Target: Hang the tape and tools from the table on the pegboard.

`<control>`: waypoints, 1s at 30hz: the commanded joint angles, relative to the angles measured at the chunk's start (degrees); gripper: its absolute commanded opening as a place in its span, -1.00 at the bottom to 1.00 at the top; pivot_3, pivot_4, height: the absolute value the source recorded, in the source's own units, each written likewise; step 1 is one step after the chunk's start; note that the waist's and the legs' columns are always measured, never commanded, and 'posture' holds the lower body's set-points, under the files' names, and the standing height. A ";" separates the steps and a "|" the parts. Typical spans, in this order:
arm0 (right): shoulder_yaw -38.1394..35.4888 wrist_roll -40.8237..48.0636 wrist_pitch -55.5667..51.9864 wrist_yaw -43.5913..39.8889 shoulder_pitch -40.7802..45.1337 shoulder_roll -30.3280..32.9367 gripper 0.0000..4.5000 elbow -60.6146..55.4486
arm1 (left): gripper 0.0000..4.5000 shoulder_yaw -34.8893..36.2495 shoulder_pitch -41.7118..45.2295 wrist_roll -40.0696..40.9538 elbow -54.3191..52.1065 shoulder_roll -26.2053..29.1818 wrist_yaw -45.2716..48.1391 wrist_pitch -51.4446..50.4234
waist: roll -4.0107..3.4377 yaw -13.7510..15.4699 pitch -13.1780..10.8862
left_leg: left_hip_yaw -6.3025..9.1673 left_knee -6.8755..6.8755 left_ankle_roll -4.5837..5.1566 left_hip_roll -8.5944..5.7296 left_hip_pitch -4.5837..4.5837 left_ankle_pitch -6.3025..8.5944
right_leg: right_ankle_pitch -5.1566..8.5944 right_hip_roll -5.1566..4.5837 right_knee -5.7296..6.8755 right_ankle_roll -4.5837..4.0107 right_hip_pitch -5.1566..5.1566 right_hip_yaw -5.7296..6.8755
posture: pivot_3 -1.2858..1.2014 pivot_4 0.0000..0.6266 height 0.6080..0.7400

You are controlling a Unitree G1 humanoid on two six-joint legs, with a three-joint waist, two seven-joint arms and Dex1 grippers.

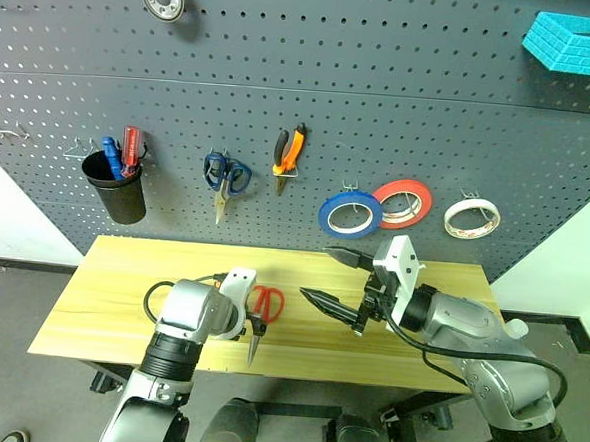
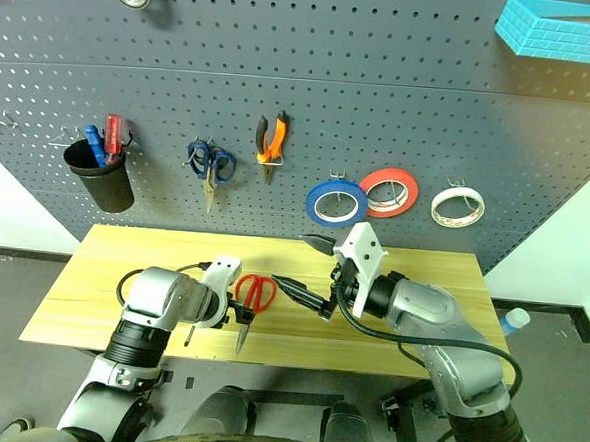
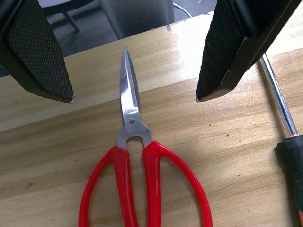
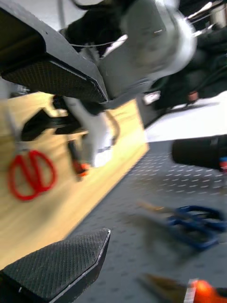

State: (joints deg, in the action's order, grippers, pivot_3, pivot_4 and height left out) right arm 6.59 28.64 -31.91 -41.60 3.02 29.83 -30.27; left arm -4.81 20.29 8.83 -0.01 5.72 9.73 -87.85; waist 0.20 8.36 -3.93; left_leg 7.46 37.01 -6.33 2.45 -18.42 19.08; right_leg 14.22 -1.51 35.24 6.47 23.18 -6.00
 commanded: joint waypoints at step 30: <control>-0.27 1.34 -1.69 2.17 -1.34 0.19 0.98 -5.80 | 0.92 -1.02 3.20 -3.59 18.42 -4.58 -4.49 14.84 | 0.01 -0.04 0.04 | 0.00 0.03 0.00 -0.03 0.00 0.00 | 0.00 -0.01 0.00 0.00 -0.03 0.00 | 0.23 -1.00 1.00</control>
State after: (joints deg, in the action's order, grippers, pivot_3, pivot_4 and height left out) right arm 6.57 28.91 -33.57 -39.77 1.69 30.28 -33.41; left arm -5.13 22.67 5.62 18.04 1.44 5.47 -74.11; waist 0.21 8.32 -3.89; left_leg 7.46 37.04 -6.33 2.42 -18.42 19.08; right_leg 14.22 -1.52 35.24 6.47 23.15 -6.01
